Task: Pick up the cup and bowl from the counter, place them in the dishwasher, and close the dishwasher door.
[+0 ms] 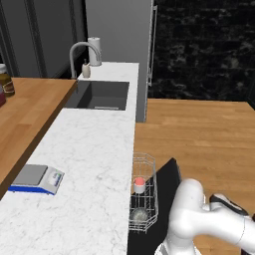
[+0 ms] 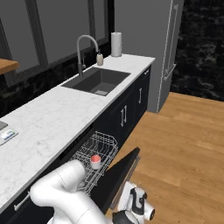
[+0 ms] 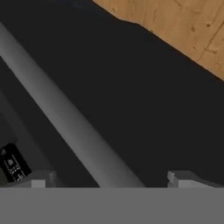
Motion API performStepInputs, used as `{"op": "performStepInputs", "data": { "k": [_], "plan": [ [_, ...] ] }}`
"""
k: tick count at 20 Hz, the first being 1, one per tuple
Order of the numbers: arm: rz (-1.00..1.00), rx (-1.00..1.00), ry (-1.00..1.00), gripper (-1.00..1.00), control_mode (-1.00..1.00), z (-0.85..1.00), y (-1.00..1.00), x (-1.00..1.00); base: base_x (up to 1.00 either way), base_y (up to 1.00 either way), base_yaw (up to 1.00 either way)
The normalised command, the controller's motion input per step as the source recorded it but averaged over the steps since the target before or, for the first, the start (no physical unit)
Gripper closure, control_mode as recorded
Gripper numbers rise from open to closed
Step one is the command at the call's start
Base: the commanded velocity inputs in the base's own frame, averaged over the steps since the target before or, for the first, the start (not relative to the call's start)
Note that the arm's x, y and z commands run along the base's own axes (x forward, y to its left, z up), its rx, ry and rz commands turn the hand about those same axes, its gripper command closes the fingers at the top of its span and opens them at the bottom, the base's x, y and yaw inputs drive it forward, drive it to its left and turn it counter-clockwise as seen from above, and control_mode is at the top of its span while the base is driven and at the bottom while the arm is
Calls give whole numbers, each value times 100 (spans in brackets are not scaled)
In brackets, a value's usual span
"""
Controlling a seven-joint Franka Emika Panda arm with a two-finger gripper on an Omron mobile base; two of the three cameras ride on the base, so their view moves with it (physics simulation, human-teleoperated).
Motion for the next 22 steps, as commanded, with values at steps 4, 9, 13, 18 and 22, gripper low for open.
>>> {"op": "performStepInputs", "data": {
  "k": [4, 9, 13, 18, 22],
  "plan": [
    [3, 31, 0, -100, -100, 0, 84, 3, 0, 0, 0],
    [2, 30, 0, -100, -100, 0, 88, 24, 0, 0, 0],
    [1, 26, 0, -100, -100, 0, 86, 60, 0, 0, 0],
    [4, 22, 0, -100, -100, -7, 71, 96, 0, 0, 0],
    [21, 18, 0, -100, -100, -9, 91, 88, 0, 0, 0]
  ]
}}
